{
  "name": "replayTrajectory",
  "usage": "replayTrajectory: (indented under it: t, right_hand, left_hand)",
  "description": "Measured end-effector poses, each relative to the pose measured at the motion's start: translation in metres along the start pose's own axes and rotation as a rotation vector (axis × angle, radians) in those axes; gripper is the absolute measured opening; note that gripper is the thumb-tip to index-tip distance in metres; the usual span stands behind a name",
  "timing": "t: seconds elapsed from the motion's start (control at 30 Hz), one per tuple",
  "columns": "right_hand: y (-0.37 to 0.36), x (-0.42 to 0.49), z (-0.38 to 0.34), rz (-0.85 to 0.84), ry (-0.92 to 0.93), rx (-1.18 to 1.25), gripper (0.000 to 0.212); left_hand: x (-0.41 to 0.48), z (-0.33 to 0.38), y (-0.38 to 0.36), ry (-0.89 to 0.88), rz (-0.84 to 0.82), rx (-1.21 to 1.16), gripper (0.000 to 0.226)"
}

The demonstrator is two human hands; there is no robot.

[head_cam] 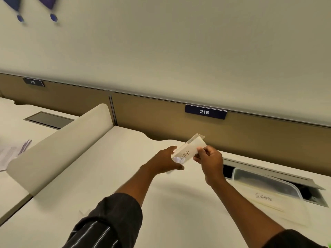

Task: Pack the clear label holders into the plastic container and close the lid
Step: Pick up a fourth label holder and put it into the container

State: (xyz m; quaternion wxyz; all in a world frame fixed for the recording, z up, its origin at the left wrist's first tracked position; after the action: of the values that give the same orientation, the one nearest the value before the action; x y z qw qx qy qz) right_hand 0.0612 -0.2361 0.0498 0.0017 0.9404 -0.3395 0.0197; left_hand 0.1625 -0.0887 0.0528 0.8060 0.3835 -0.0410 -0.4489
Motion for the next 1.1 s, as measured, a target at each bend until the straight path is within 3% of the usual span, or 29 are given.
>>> replayTrajectory:
  t: [0.17, 0.33, 0.43, 0.53, 0.63, 0.73, 0.9, 1.1]
  right_hand:
    - [0.061, -0.008, -0.005, 0.018, -0.045, 0.265, 0.015]
    - [0.118, -0.014, 0.0, -0.05, -0.107, 0.384, 0.011]
    - [0.155, -0.015, 0.0, -0.059, -0.132, 0.327, 0.027]
    - [0.196, -0.012, -0.002, -0.033, -0.11, 0.027, 0.068]
    - [0.227, -0.013, -0.023, -0.094, -0.008, -0.324, 0.084]
    - [0.248, -0.015, -0.037, -0.275, 0.047, -0.582, 0.078]
    - [0.278, -0.024, -0.037, -0.52, -0.04, -1.026, 0.043]
    - [0.312, -0.036, -0.027, -0.428, -0.106, -1.141, 0.039]
  left_hand:
    - [0.008, 0.024, -0.029, 0.002, 0.0, 0.137, 0.077]
    - [0.016, 0.062, -0.053, -0.045, -0.012, 0.236, 0.066]
    - [0.021, 0.082, -0.065, -0.092, -0.023, 0.268, 0.064]
    - [0.022, 0.102, -0.075, -0.131, -0.019, 0.29, 0.064]
    - [0.024, 0.127, -0.09, -0.173, -0.037, 0.374, 0.061]
    - [0.027, 0.153, -0.106, -0.204, -0.064, 0.422, 0.058]
    - [0.038, 0.183, -0.14, -0.245, -0.104, 0.486, 0.058]
    - [0.051, 0.2, -0.175, -0.263, -0.115, 0.493, 0.054]
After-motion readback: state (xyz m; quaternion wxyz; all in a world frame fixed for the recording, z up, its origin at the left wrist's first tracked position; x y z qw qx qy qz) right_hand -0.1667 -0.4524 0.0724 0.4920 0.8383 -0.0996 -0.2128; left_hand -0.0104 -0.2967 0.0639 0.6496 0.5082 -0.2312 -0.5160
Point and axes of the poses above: each hand's wrist, its own x-axis towards the middle knuckle, its own y-axis out of the back of the hand, z = x × y, the point moved 6 cm from there along x, towards the middle knuckle, and after that the axes turned 10 degrees about -z, right-handed, at the moved point
